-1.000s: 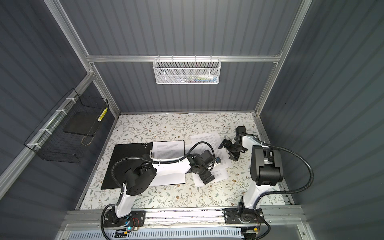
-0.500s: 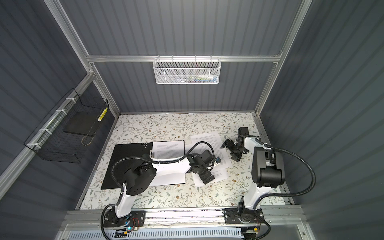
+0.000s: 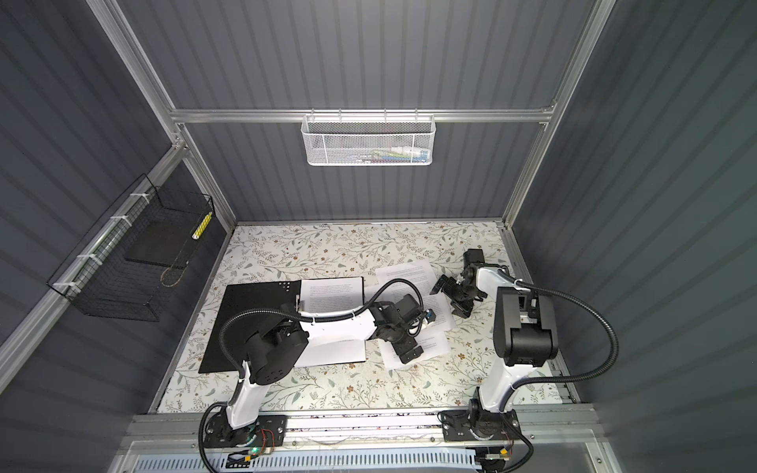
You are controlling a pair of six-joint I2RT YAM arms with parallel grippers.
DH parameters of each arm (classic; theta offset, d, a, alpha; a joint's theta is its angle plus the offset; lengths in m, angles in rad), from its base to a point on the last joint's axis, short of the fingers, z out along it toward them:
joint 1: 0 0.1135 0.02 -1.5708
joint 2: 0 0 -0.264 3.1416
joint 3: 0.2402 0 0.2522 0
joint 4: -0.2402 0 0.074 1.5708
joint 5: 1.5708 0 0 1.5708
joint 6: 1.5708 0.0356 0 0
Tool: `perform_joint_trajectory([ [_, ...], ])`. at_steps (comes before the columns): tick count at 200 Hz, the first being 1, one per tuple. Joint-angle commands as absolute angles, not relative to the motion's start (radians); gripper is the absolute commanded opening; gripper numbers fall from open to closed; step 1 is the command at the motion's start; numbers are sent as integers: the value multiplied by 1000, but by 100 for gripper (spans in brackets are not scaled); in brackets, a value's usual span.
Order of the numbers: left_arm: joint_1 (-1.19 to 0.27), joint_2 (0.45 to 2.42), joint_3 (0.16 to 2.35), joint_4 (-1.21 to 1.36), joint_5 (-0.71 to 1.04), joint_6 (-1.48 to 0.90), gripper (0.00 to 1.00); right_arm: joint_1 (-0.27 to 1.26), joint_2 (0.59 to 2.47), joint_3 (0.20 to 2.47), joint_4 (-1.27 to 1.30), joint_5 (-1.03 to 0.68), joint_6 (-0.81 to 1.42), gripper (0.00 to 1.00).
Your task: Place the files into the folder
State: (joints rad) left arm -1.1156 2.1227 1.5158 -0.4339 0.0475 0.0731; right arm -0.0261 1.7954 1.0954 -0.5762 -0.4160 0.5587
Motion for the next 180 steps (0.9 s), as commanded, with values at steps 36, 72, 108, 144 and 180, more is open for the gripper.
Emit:
perform_joint_trajectory([
  [36,-1115,2189,1523,-511,92,102,100,-5,1819,1106,-633,-537,485,99],
  [72,-1115,2192,1498,-484,91,120,100,0,1808,1164,-594,-709,402,99],
  [108,-1117,2187,1480,-464,104,127,100,23,1836,1267,-652,-738,322,99],
  [144,-1117,2180,1462,-447,124,132,100,27,1891,1357,-682,-783,260,99],
  [180,-1117,2177,1456,-448,120,133,100,64,1981,1450,-758,-737,210,99],
])
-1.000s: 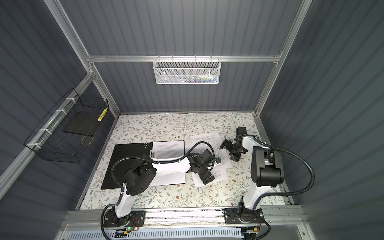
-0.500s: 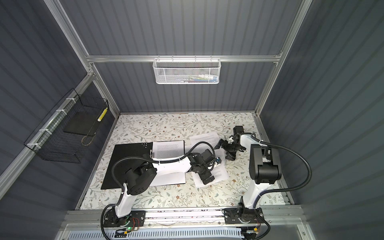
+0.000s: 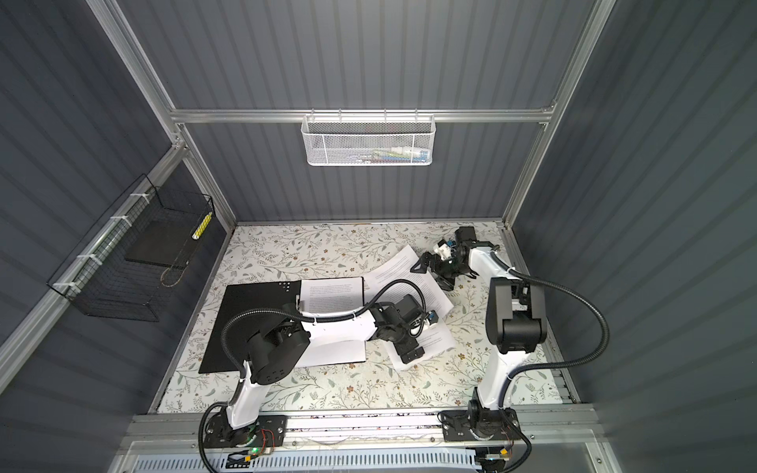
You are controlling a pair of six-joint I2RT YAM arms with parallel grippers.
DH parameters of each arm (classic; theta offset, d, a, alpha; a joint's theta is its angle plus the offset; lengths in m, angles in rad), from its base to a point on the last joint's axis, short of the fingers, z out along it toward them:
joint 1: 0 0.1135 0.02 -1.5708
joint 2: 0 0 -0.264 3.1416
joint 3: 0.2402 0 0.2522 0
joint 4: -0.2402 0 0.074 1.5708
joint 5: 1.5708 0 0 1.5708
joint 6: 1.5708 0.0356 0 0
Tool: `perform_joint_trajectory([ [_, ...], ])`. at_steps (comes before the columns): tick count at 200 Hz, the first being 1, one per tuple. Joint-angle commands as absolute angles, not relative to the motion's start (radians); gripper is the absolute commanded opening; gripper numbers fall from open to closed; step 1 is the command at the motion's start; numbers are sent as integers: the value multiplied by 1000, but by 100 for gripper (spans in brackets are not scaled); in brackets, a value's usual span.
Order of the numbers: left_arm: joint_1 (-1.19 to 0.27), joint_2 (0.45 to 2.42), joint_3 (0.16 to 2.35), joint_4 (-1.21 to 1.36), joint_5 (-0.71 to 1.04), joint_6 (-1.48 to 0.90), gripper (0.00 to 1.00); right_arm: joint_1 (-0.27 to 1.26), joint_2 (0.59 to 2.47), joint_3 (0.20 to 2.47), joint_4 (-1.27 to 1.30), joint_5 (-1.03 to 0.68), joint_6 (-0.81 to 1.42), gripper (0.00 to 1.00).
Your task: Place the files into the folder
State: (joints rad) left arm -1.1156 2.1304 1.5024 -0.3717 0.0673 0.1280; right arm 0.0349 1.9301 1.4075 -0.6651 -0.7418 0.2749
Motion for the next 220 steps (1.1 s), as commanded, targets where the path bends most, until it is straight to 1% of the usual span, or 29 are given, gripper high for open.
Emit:
perform_joint_trajectory([
  [1,-1117,2177,1455,-448,120,133,100,64,1983,1451,-761,-731,208,99],
  [10,-1117,2175,1456,-448,118,133,100,70,1985,1457,-768,-700,205,99],
  [27,-1117,2174,1454,-448,115,131,100,69,1988,1459,-766,-697,200,99],
  [37,-1116,2174,1454,-449,114,130,100,69,1991,1466,-771,-659,203,98],
  [50,-1117,2175,1454,-450,114,130,100,70,1997,1478,-775,-622,197,96],
  [64,-1117,2175,1455,-453,113,129,100,69,2002,1492,-780,-607,190,91],
  [80,-1117,2175,1456,-453,113,129,100,69,2014,1516,-794,-584,184,81],
  [98,-1117,2175,1457,-455,110,129,100,69,2033,1545,-817,-572,176,67],
  [152,-1117,2173,1461,-462,105,129,100,70,2063,1578,-852,-568,155,36],
  [168,-1117,2174,1464,-463,102,129,100,70,2067,1580,-864,-538,152,30],
  [186,-1117,2177,1468,-466,102,129,100,70,2068,1580,-873,-509,143,26],
  [206,-1117,2178,1471,-467,99,129,100,70,2062,1577,-872,-490,144,15],
  [220,-1116,2178,1474,-469,96,129,100,70,2057,1580,-869,-494,144,11],
])
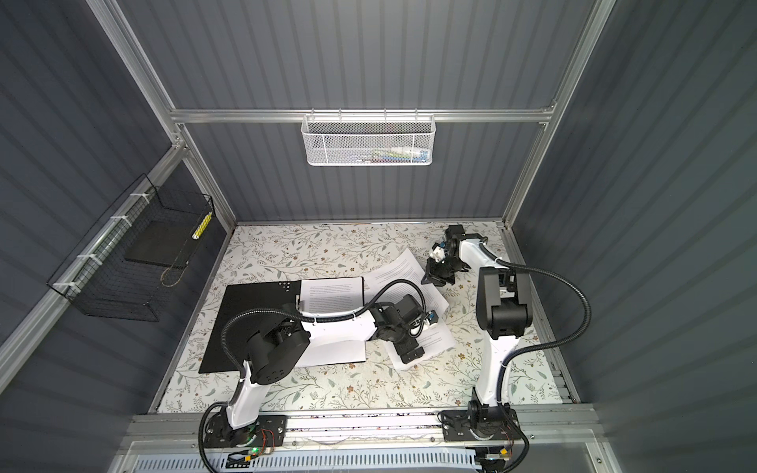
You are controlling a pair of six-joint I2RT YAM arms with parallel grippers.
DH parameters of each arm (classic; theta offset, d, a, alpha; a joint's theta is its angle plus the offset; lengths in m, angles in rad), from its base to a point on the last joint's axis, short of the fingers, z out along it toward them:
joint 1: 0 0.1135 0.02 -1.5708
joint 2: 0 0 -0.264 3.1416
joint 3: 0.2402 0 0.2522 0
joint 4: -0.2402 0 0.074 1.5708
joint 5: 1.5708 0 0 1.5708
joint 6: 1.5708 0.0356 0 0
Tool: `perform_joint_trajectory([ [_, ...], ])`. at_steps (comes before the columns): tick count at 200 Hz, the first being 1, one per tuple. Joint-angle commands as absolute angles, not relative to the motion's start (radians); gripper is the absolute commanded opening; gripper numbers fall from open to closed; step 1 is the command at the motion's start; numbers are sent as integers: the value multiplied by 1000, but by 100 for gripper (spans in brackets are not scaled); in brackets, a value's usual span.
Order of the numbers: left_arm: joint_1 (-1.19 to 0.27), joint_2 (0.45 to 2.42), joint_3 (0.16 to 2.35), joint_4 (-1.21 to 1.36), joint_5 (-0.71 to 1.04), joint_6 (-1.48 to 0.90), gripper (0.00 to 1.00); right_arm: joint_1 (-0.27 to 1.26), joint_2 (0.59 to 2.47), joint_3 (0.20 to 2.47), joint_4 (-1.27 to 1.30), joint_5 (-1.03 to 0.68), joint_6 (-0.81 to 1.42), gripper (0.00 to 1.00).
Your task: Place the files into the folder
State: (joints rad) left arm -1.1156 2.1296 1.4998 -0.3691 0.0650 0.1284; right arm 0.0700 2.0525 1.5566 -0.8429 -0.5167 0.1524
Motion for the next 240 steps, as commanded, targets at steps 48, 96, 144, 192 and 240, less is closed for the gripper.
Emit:
perform_joint_trajectory([
  [48,-1114,2151,1508,-463,78,128,100,69,2037,1595,-883,-479,171,0],
  [96,-1114,1881,1478,-172,104,11,100,58,1831,1481,-798,-415,281,0],
  [144,-1114,1470,1192,29,-155,-158,100,43,1562,1350,-748,-357,386,0],
  [192,-1077,1115,1017,-343,-472,-219,100,262,1409,1372,-713,-261,509,0],
  [240,-866,883,940,-620,-344,-319,100,578,1524,1558,-575,-285,640,0],
])
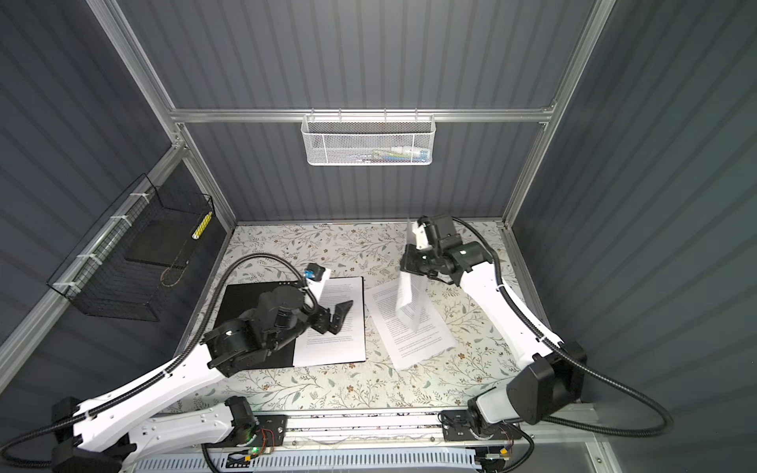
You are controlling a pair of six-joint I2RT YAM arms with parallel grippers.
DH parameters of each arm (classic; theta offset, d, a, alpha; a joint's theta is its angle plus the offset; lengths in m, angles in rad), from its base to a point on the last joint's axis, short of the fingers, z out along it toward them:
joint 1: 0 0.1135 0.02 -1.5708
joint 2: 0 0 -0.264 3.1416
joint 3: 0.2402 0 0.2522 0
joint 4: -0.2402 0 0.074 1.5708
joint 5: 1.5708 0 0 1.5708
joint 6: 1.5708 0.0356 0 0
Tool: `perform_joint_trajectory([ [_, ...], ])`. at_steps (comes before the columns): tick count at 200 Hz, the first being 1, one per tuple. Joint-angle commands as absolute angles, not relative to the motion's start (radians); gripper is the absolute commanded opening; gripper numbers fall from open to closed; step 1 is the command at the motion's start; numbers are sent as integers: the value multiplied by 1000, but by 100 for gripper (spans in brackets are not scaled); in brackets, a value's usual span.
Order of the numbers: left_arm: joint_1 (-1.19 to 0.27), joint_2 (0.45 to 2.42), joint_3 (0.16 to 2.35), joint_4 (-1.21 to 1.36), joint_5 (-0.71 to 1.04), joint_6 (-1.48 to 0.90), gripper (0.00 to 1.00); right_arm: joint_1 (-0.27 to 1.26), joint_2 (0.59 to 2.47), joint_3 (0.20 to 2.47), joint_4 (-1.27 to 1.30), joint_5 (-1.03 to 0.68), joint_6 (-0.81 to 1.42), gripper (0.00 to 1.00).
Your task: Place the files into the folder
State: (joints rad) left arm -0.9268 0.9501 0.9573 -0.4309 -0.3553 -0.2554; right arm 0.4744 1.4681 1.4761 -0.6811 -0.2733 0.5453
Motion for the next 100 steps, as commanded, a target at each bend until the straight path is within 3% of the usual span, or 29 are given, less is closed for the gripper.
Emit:
perform_joint_trajectory([
  [1,-865,882,939,-623,-345,-319,100,584,1527,1564,-571,-287,641,0],
  [39,-817,891,916,-653,-381,-296,100,681,1582,1615,-411,-385,717,0],
  [100,-786,965,880,-632,-340,-225,100,584,1526,1086,-111,-234,914,0],
])
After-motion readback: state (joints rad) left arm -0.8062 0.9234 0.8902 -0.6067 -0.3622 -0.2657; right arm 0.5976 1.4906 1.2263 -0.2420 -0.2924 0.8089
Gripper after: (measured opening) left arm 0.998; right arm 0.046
